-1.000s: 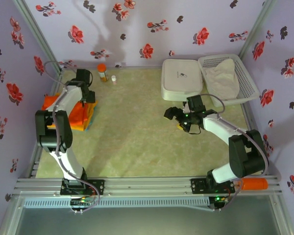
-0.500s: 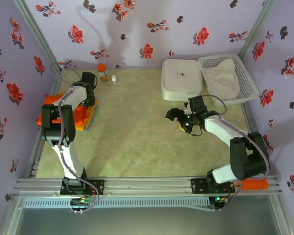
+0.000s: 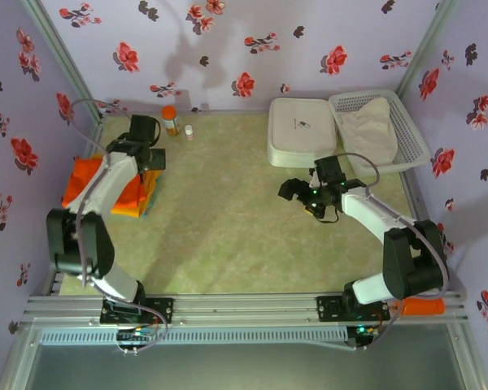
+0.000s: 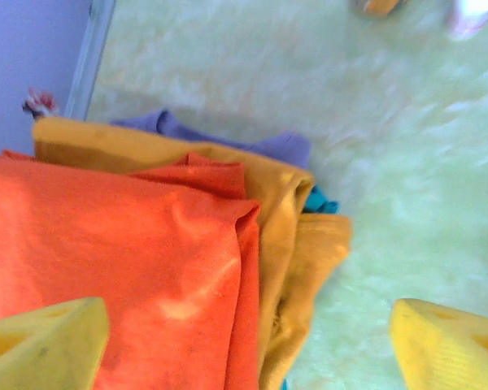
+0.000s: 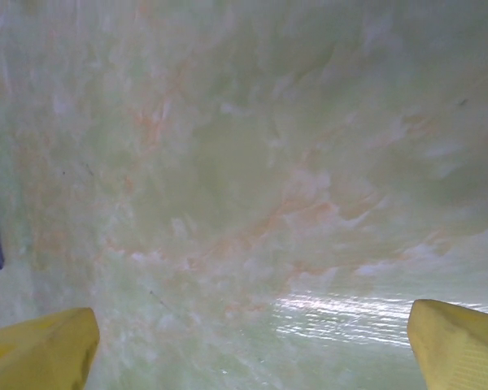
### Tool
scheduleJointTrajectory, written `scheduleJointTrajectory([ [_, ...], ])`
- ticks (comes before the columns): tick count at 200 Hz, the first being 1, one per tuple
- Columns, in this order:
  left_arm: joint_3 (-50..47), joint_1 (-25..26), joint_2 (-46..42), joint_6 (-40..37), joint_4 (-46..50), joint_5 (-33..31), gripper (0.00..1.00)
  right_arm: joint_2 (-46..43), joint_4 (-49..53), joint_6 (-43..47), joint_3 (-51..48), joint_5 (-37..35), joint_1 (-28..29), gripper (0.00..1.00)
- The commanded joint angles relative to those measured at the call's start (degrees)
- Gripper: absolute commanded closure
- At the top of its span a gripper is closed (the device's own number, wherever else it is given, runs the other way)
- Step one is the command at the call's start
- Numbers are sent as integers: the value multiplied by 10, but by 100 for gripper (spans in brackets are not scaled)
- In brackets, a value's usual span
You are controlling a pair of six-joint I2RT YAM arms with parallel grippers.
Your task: Fold and stack the t-shirts
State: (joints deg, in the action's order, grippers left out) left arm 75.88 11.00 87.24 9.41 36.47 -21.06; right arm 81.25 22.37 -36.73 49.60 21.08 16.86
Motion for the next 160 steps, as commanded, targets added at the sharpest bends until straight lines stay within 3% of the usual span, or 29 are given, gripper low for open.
scheduleJointTrajectory([
  [1,-37,3,-77,-7,-15,61,4,-44,36,57,21,-101,-4,1],
  [44,-182,-4,-193,-27,-155,100,0,-104,22,140,7,-268,-6,1],
  [72,-284,-7,-213,-35,-273,103,0,-161,-73,195,-61,-358,-6,1],
  [125,-407,-45,-149,-53,-467,67,0,-257,-354,307,-254,-446,-8,1],
  [160,-462,-60,-102,-97,-600,42,0,-233,-471,356,-313,-498,-13,1],
])
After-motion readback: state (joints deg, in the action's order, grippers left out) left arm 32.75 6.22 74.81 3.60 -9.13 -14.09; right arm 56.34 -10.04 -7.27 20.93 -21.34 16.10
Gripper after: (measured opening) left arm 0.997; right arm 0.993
